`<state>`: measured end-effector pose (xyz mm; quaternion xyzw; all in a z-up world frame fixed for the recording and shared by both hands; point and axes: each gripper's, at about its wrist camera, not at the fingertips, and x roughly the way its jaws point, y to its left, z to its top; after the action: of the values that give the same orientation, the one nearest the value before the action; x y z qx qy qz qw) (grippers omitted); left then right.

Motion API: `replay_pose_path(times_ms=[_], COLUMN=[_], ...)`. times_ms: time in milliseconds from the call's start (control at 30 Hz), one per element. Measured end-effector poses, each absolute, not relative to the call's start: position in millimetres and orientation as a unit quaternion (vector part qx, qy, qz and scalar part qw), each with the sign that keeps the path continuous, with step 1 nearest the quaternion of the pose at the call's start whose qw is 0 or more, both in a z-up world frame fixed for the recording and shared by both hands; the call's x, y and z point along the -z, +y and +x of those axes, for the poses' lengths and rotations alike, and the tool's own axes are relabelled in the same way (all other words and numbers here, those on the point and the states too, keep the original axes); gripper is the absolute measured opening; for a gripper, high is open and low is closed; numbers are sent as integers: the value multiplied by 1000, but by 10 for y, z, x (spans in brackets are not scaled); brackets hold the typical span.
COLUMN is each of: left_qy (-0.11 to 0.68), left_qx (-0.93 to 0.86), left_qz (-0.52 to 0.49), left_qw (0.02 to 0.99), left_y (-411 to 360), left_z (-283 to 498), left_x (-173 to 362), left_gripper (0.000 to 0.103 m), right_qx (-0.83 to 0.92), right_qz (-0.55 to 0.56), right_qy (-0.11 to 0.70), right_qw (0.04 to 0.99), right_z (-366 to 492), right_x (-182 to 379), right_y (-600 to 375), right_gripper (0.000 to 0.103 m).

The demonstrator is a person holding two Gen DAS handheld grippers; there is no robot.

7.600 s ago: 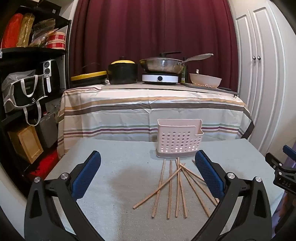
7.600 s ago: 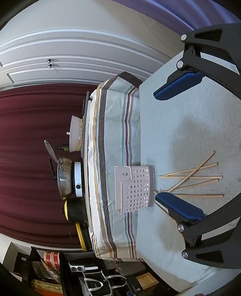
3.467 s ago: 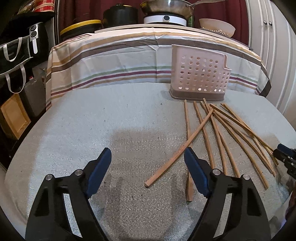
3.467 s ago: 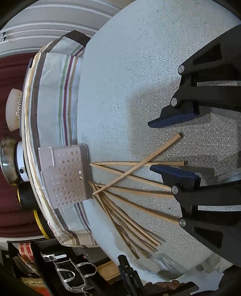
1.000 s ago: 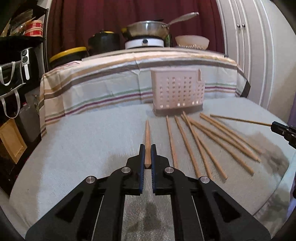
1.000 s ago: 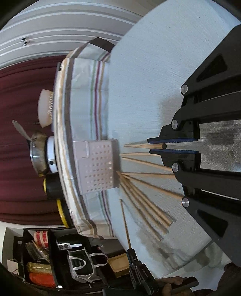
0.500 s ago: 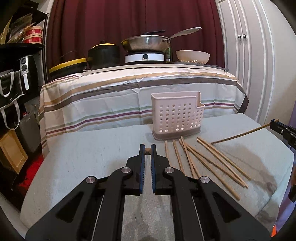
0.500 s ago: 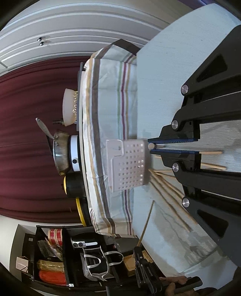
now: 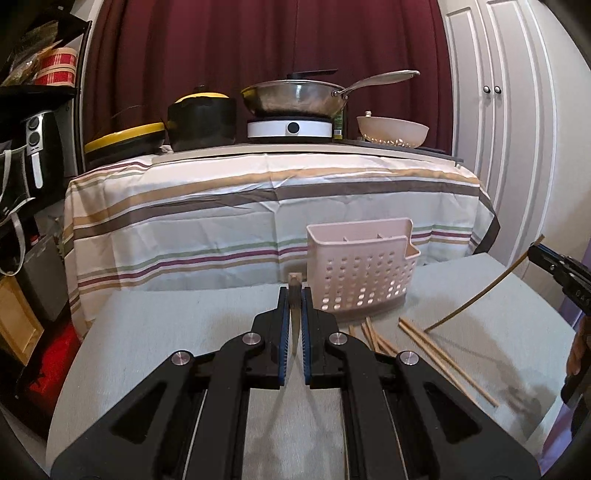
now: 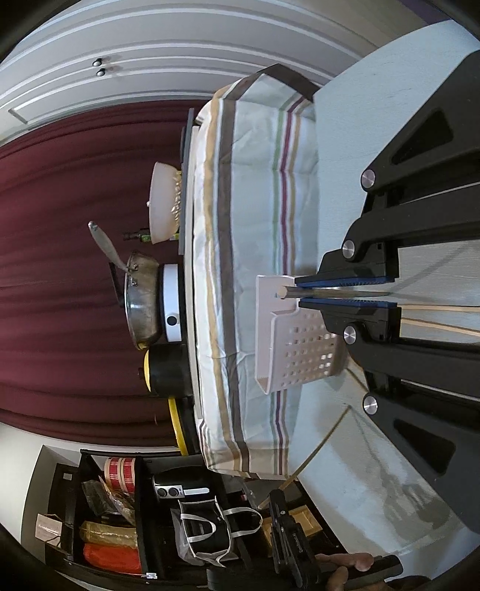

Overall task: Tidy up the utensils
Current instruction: 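Lift both held chopsticks and lower them into the pink holder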

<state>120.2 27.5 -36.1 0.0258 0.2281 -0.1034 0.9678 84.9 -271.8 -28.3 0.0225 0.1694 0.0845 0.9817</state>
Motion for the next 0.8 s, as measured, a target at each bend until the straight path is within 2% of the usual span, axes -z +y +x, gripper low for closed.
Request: replay_pose_path(times_ms=[333,800], left_qy=[217,157], left_qx=[117,167], left_qz=[19,1], left_qw=[969,973], left_y=[292,108], left_z=[1350,1477], left_x=[-11,-922], left_gripper=[6,6], right_qx=[-94,-120], right_qz=[34,40], right_qy=[158,93], right_qw=[982,988], right_z=[992,1312], right_x=[-6,-748], right_y=[-2759,-2768], right_gripper=[6,6])
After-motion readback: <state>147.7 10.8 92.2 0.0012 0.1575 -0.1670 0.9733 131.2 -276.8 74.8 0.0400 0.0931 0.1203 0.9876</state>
